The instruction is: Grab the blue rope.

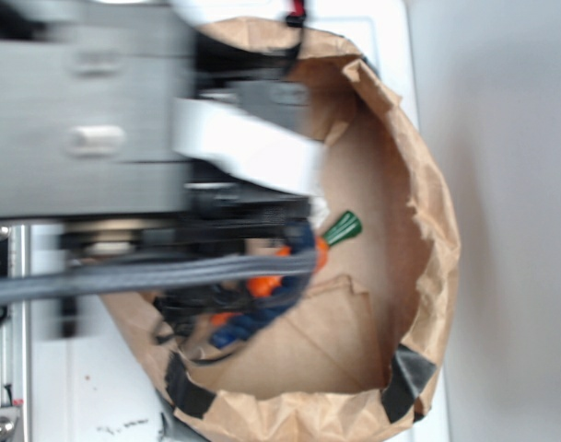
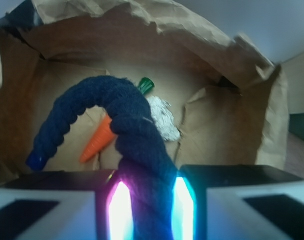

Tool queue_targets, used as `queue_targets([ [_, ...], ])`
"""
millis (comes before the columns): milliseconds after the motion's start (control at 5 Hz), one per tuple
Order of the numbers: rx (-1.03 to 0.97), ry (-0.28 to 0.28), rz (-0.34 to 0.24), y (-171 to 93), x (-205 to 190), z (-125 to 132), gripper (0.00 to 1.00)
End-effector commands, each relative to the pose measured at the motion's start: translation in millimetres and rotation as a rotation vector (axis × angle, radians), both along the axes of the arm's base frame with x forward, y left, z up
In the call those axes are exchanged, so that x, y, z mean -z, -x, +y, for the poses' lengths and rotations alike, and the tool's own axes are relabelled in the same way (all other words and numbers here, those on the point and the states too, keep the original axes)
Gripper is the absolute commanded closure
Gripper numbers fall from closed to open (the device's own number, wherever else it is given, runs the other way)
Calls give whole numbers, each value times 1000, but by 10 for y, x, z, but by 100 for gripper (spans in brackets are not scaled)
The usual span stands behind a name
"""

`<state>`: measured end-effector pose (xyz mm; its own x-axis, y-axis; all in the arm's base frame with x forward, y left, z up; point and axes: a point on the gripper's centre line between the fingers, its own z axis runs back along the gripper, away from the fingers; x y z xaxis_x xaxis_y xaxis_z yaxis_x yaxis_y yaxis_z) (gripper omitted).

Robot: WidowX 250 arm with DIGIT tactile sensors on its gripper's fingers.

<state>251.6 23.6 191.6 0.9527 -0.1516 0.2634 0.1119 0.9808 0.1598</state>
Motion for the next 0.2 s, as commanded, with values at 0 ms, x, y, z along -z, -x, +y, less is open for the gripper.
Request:
queue_targets([
  [0, 67, 9, -125, 22, -146, -60, 100],
])
